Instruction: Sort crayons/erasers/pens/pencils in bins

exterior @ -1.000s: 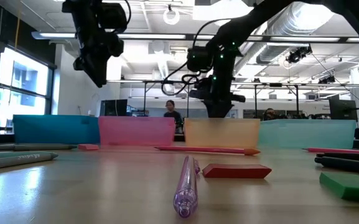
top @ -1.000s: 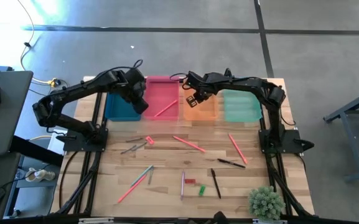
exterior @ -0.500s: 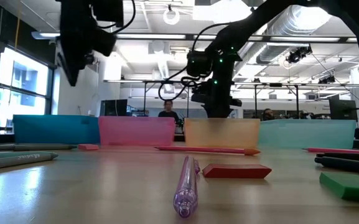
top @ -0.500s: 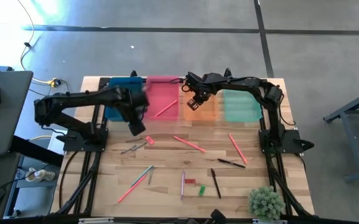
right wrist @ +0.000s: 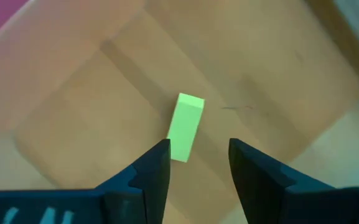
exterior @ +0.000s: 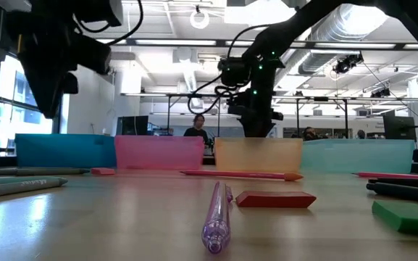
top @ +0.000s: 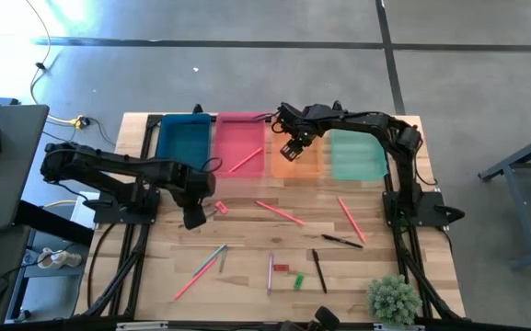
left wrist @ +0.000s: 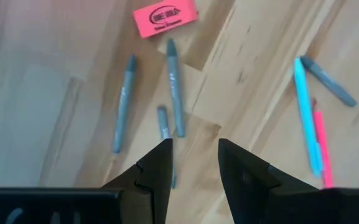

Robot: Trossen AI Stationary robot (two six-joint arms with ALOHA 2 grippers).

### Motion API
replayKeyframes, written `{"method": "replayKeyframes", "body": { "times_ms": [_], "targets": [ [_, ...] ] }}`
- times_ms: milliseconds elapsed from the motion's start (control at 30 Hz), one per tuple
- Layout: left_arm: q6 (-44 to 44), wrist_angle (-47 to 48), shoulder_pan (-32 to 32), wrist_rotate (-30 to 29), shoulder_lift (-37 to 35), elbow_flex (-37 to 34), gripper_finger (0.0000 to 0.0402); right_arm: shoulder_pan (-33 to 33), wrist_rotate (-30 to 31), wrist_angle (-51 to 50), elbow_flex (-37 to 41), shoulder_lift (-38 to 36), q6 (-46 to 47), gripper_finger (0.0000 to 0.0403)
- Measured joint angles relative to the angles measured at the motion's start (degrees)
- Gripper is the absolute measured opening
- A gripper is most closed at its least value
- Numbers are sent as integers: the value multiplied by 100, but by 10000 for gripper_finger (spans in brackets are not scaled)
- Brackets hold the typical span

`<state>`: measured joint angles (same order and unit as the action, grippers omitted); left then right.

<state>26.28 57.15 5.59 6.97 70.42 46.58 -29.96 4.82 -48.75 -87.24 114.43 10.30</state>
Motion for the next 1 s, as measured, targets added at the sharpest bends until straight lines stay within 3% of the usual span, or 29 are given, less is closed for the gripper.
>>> {"method": "replayKeyframes", "body": {
  "times_ms": [200, 600, 1000],
  "targets": [
    [-254, -645, -205, -651, -227, -540, 115, -107, -102, -40, -1, -262, -30, 156],
    [-644, -1540, -62, -934, -290, -1403, 115, -130, -163, 12, -2, -664, -28, 156],
    [-800, -1664, 311, -978, -278, -1507, 115, -130, -164, 9, -2, -708, -15, 156]
  ]
}}
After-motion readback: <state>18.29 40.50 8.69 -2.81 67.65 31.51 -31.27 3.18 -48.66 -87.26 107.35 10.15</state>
